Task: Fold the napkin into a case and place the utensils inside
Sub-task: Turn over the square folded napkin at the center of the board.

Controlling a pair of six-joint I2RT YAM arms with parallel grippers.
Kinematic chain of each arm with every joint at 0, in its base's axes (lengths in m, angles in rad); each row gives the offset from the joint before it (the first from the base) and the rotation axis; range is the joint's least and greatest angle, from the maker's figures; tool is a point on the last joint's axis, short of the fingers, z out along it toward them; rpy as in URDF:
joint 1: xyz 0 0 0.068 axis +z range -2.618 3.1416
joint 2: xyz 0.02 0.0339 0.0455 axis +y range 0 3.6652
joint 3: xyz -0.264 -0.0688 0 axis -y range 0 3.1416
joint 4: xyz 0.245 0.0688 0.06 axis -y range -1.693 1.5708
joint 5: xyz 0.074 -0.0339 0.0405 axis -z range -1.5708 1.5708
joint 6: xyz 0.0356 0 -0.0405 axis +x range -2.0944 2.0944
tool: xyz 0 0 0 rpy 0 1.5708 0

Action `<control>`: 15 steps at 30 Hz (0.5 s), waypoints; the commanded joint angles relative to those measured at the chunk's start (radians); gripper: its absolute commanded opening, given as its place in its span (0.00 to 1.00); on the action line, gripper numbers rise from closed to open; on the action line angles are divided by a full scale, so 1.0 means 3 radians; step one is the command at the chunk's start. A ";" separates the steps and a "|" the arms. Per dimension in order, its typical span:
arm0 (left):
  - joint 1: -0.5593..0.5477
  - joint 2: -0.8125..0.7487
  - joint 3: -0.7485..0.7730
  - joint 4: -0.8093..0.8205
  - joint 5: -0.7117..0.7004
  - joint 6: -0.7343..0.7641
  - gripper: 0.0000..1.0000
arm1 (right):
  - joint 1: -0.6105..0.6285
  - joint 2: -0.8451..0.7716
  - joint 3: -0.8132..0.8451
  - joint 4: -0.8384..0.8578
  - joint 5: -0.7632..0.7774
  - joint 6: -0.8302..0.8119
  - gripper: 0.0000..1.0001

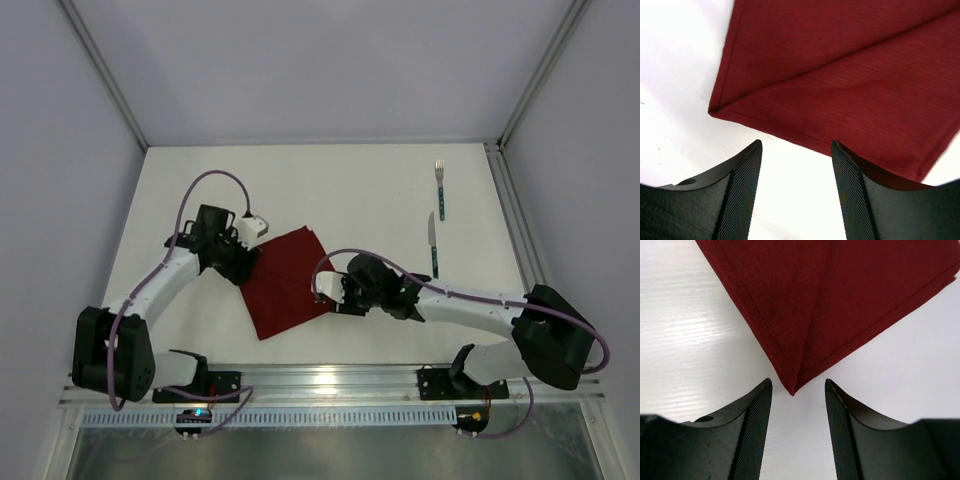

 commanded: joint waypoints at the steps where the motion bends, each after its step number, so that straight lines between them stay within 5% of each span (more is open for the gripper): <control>1: 0.0007 -0.0311 0.0104 -0.0478 0.0492 0.0268 0.60 | 0.0009 -0.0296 0.0062 0.0011 -0.0287 0.0068 0.51; 4: -0.0039 -0.0562 0.0083 -0.0724 0.0682 0.0406 0.62 | -0.0011 -0.0511 0.0088 0.0067 -0.0380 0.0328 0.52; 8: -0.0544 -0.0802 -0.0090 -0.0704 0.0381 0.0427 0.66 | -0.0108 -0.0736 0.0108 0.0251 -0.0349 0.0967 0.52; 15: -0.2061 -0.1028 -0.0591 -0.0285 -0.0722 0.0463 0.76 | -0.0450 -0.0940 0.0108 0.0292 -0.0262 0.1980 0.52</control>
